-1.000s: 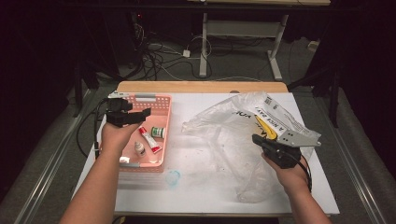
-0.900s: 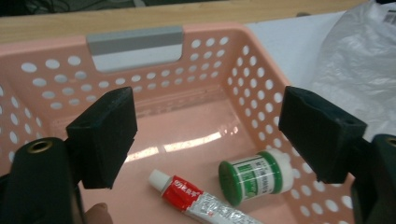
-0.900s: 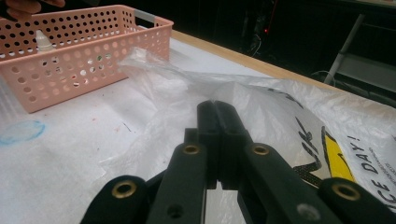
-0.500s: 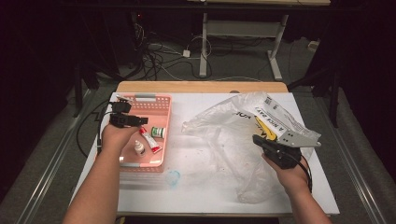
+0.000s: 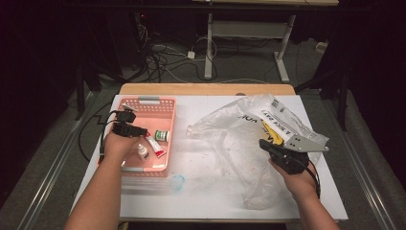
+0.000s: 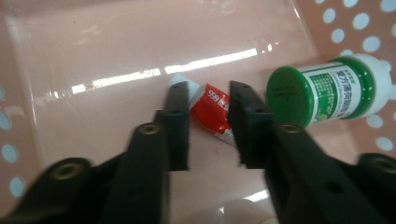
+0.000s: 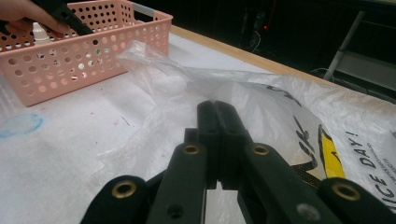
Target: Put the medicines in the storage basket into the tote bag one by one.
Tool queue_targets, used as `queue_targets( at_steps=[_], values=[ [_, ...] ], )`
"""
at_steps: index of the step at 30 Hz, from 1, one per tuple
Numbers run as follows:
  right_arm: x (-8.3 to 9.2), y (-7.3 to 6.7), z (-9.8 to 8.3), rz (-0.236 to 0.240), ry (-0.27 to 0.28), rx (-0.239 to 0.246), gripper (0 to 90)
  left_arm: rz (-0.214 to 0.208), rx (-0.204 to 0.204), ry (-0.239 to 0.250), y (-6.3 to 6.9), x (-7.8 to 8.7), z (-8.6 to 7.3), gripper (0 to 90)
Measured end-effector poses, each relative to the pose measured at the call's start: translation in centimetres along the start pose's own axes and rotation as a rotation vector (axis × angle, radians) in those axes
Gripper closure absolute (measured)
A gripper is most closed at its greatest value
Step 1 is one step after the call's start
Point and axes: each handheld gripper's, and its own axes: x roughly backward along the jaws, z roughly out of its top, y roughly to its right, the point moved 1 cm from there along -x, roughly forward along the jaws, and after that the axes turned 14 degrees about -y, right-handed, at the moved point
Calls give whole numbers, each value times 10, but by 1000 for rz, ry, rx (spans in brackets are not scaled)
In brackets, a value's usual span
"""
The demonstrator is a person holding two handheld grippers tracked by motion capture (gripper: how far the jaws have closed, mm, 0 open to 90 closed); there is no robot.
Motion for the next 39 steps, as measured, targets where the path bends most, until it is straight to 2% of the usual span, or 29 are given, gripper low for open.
queue_targets(
  at_steps=[3, 9, 11, 22, 37, 39],
  values=[
    [0, -1, 0, 1, -1, 1, 900, 13, -16, -19, 2, 0, 0, 880],
    [-1, -1, 0, 2, -2, -2, 900, 10, -33, -43, 4, -4, 2, 881],
    [-1, -1, 0, 3, -4, -2, 900, -1, -32, -35, 2, -5, 4, 882],
    [-4, -1, -2, 1, -14, 0, 900, -41, -85, -17, 2, -14, 29, 881],
    [-6, -2, -3, -2, -26, -2, 900, -49, -154, 10, 5, -20, 49, 881],
    [-6, -2, -3, -3, -27, -1, 900, -23, -158, 1, 6, -19, 49, 880]
  ],
)
